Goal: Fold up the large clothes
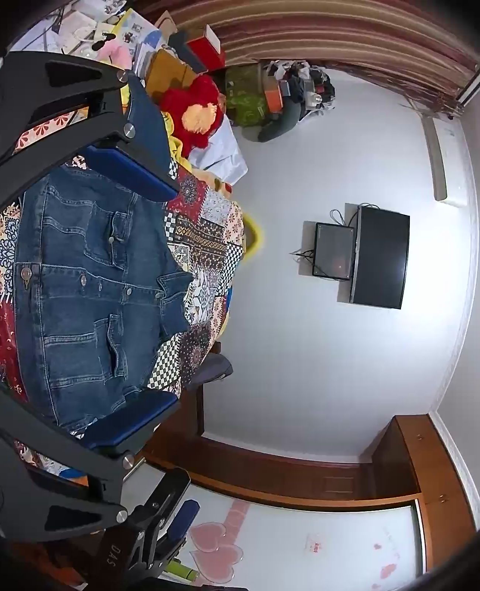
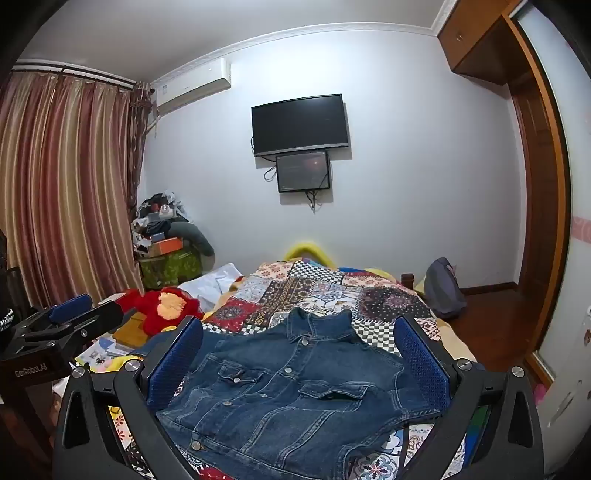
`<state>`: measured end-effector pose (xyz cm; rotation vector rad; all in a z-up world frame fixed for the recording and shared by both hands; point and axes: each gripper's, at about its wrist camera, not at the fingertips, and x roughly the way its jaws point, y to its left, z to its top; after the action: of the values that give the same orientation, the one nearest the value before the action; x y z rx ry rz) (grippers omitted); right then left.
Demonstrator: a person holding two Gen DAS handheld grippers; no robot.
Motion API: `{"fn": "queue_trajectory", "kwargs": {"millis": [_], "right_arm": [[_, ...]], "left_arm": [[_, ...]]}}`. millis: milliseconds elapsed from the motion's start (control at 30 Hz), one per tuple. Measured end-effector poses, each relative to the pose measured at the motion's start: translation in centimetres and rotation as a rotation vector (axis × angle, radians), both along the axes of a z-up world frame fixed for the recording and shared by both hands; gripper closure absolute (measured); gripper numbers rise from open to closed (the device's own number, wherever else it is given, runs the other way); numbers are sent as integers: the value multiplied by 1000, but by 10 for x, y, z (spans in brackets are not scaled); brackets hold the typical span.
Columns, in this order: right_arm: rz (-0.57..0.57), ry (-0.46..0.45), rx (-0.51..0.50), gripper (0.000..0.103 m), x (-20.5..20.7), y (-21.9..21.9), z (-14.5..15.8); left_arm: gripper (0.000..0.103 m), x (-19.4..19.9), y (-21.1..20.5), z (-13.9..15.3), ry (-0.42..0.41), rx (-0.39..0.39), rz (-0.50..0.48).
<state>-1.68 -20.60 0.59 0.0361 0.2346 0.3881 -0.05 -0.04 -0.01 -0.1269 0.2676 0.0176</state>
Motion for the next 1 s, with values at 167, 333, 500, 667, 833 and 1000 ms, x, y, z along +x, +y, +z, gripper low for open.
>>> {"fn": "queue_trajectory", "kwargs": {"millis": [167,333,500,667,833,1000], "right_arm": [[0,8,-5,0,0,1,0],[1,5,-8,0,1,0,0],[-1,5,-13,0,0,1,0],[-1,5,-15,0,0,1,1],[1,6,-13,0,0,2,0],[-3,2,-21,0,2,4,-4]], "left_arm": [[0,-2,-2,-9,-3,4,2],[0,4,1,-10,18,4,0],[0,3,0,-11,16,7,-7],[0,3,-3,-8,21,12,-22],[0,4,-5,-6,26,19,-24],[0,4,-3,-6,34,14,-27]]}}
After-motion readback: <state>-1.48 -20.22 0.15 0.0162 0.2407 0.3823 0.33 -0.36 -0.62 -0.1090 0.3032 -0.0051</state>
